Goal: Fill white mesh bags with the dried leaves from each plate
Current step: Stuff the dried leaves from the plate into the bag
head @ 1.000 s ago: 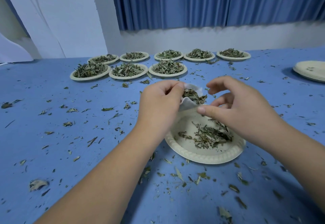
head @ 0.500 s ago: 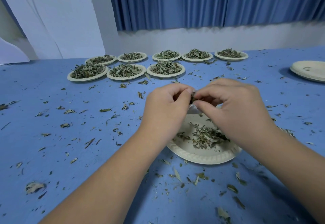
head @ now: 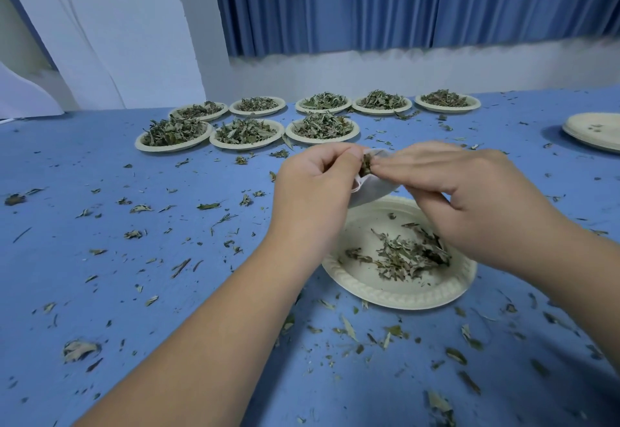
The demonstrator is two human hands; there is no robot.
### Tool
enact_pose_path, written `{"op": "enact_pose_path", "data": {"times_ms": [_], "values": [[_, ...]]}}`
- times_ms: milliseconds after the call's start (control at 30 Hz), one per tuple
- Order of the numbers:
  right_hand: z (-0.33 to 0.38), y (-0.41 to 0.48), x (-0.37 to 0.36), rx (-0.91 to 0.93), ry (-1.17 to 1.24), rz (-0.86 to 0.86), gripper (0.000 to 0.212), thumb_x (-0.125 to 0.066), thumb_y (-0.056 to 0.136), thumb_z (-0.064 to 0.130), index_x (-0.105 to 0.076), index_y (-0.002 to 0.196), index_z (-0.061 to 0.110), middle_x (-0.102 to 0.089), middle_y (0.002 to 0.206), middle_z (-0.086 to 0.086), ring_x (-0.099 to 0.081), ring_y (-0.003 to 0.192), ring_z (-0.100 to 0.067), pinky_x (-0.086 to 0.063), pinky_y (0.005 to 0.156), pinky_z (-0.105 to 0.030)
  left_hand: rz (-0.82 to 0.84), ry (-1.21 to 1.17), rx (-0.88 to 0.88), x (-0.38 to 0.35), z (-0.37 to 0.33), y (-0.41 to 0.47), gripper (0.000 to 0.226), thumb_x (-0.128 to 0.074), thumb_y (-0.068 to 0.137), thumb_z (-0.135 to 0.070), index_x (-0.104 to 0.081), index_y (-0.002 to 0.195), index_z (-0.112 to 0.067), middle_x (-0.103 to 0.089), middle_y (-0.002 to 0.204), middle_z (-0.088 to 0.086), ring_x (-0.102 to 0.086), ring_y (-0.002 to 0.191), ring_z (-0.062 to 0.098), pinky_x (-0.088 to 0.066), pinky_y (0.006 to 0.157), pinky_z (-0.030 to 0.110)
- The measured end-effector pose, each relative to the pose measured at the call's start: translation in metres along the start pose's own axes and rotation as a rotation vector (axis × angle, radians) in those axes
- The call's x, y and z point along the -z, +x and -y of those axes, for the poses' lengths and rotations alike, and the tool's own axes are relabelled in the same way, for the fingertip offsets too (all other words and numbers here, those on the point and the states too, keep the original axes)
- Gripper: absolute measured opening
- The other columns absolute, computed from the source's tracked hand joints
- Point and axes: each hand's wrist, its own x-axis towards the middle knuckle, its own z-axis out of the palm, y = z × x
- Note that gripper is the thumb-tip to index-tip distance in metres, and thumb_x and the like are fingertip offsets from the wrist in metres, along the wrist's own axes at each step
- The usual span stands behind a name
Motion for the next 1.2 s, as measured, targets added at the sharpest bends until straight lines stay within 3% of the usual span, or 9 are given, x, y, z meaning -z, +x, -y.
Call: {"op": "enact_pose_path", "data": {"times_ms": [200,333,467,600,733,833,933,1067,1200], "values": [[-0.003,0.000,0.002,0.067,-0.134,0.161,0.044,-0.053,0.075,-0.011,-0.073,0.100,0.021,-0.068,0.109,0.014,-0.046,0.092,-0.024,-0.036,0.081,-0.045,0.035,-0.064,0.007,0.001,-0.003,-0.001,0.026,-0.057,0.094,-0.010,-0.074,0.076,-0.017,-0.066,0.062,-0.004,-0.059,0.058,0.016,-0.055,0.061,0.029],[0.008,0.003,-0.002,0.074,-0.258,0.235,0.024,-0.045,0.069,-0.002,-0.048,0.060,0.020,-0.048,0.067,0.019,-0.055,0.098,-0.033,-0.028,0.076,-0.040,0.112,-0.104,0.059,-0.004,-0.006,-0.007,0.026,-0.058,0.095,-0.009,-0.073,0.075,-0.016,-0.067,0.062,-0.004,-0.059,0.053,0.006,-0.056,0.053,0.023],[0.010,0.007,-0.008,-0.025,-0.157,0.344,0.051,-0.048,0.079,-0.002,-0.024,0.055,0.036,-0.041,0.062,0.021,-0.049,0.108,-0.026,-0.026,0.084,-0.037,0.132,-0.054,0.066,-0.005,-0.003,-0.008,0.028,-0.058,0.095,-0.012,-0.074,0.073,-0.020,-0.070,0.071,0.000,-0.060,0.060,0.011,-0.061,0.075,0.047],[0.006,-0.001,0.002,-0.112,0.089,0.207,0.040,-0.053,0.081,-0.008,-0.075,0.085,0.025,-0.069,0.095,0.015,-0.052,0.101,-0.014,-0.043,0.089,-0.032,0.056,0.035,-0.008,-0.001,-0.002,-0.004,0.027,-0.058,0.094,-0.014,-0.074,0.074,-0.023,-0.068,0.064,-0.015,-0.060,0.060,0.000,-0.057,0.066,0.027],[-0.001,-0.007,0.025,-0.271,0.299,0.019,0.033,-0.060,0.086,0.014,-0.072,0.095,0.043,-0.066,0.107,0.030,-0.060,0.091,0.005,-0.045,0.078,-0.012,-0.060,0.121,-0.085,0.006,0.000,0.002,0.022,-0.059,0.094,-0.020,-0.074,0.079,-0.028,-0.056,0.054,-0.018,-0.049,0.054,0.000,-0.043,0.058,0.019],[-0.013,-0.006,0.034,-0.438,0.116,0.301,0.025,-0.061,0.074,0.048,-0.064,0.098,0.055,-0.062,0.099,0.023,-0.055,0.074,0.007,-0.041,0.066,-0.019,-0.094,0.106,-0.097,0.009,0.001,0.005,0.024,-0.059,0.095,-0.022,-0.073,0.076,-0.029,-0.051,0.052,-0.018,-0.048,0.056,0.003,-0.042,0.061,0.027],[-0.014,-0.008,0.027,-0.520,-0.116,0.695,0.061,-0.065,0.069,0.063,-0.048,0.126,0.051,-0.044,0.100,0.034,-0.046,0.081,0.021,-0.032,0.066,-0.012,-0.100,0.101,-0.091,0.010,0.001,0.006,0.024,-0.059,0.095,-0.024,-0.074,0.077,-0.028,-0.049,0.052,-0.016,-0.046,0.056,0.005,-0.040,0.060,0.028],[-0.005,-0.009,0.017,-0.554,-0.224,0.826,0.082,-0.066,0.067,0.069,-0.040,0.139,0.038,-0.044,0.132,0.019,-0.041,0.122,-0.007,-0.040,0.096,-0.028,-0.096,0.109,-0.102,0.009,0.003,0.006,0.025,-0.060,0.094,-0.024,-0.074,0.075,-0.031,-0.051,0.057,-0.011,-0.046,0.058,0.007,-0.040,0.059,0.029],[0.005,-0.005,0.012,-0.549,-0.296,0.879,0.054,-0.063,0.075,0.063,-0.056,0.113,0.025,-0.054,0.110,0.008,-0.051,0.106,-0.015,-0.048,0.087,-0.034,-0.094,0.119,-0.099,0.008,0.002,0.005,0.024,-0.059,0.095,-0.023,-0.074,0.078,-0.029,-0.049,0.052,-0.017,-0.045,0.054,0.005,-0.039,0.056,0.025]]}}
